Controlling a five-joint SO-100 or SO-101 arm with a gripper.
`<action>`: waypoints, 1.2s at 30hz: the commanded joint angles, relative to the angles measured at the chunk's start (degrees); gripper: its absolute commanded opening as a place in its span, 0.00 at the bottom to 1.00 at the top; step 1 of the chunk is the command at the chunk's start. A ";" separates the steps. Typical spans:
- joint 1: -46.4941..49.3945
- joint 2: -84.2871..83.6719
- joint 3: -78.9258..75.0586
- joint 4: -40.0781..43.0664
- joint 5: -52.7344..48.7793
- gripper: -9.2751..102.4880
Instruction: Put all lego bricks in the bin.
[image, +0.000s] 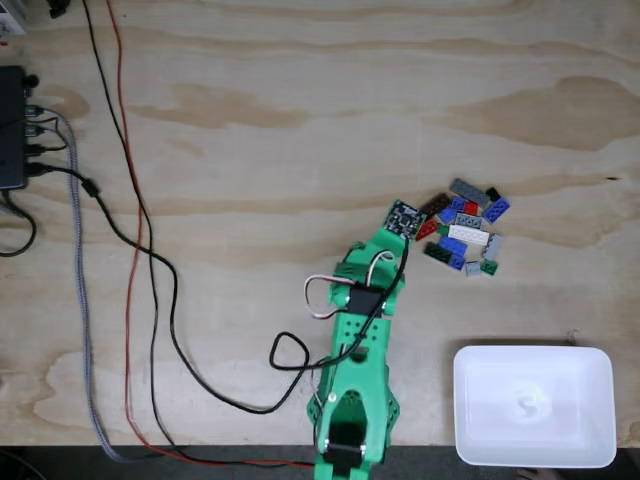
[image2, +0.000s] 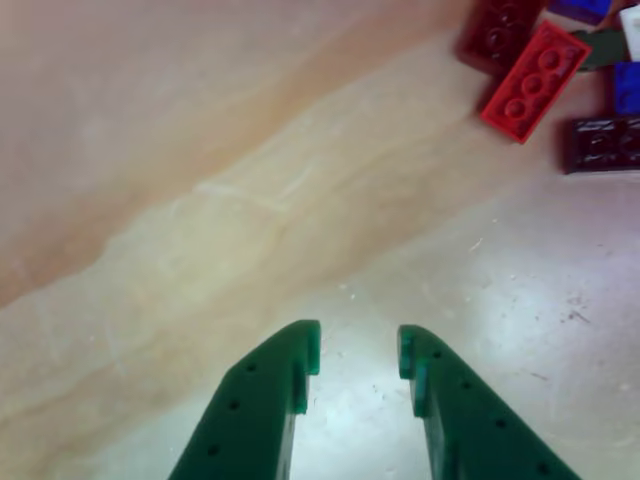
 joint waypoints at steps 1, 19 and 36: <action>4.66 -19.07 -8.79 -7.65 2.20 0.18; 17.23 -43.33 -22.06 -14.15 -0.53 0.23; 12.04 -9.14 -26.63 11.69 5.98 0.08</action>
